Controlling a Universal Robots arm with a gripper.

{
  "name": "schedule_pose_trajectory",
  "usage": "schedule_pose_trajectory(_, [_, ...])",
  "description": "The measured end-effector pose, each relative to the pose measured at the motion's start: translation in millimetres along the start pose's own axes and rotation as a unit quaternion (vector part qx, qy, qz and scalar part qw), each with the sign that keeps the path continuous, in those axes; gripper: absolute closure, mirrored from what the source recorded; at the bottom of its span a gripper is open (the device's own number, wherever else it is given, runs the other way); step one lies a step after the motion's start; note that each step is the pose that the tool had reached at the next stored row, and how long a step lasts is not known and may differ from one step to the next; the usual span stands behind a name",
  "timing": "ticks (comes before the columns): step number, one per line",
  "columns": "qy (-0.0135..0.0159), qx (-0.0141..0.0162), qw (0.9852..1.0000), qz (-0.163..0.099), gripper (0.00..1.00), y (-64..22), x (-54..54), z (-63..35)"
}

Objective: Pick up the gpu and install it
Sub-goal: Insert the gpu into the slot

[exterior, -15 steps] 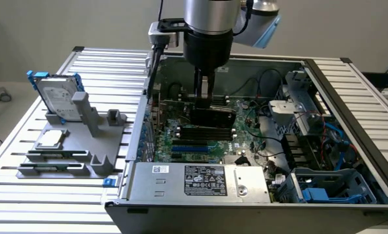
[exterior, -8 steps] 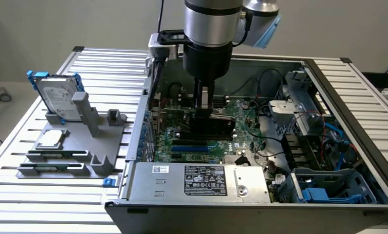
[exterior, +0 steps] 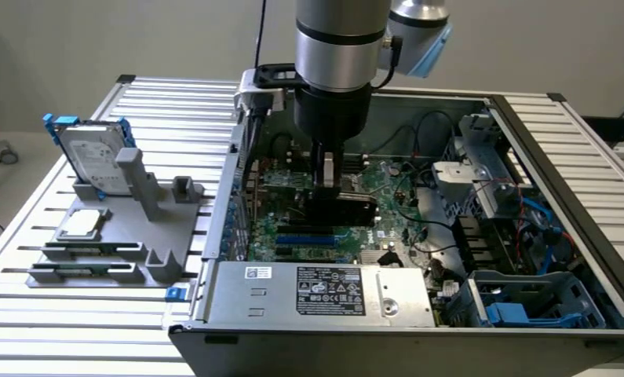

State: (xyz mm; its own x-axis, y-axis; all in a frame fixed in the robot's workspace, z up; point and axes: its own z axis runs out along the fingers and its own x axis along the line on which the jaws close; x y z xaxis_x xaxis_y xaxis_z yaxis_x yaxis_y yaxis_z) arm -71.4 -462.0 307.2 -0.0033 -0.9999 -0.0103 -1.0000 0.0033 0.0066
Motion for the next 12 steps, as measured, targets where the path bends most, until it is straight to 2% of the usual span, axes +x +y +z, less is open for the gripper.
schedule_pose_trajectory(6, [0.0000, 0.0005, 1.0000, 0.000, 0.74, 2.2, 0.1, 10.4])
schedule_pose_trajectory(10, [0.0000, 0.0005, 1.0000, 0.000, 0.74, 2.2, 0.1, 10.5])
schedule_pose_trajectory(11, [0.0000, 0.0008, 1.0000, 0.000, 0.74, 2.3, 0.1, 10.7])
schedule_pose_trajectory(12, [-0.0001, 0.0029, 1.0000, 0.000, 0.74, 2.7, 0.1, 12.1])
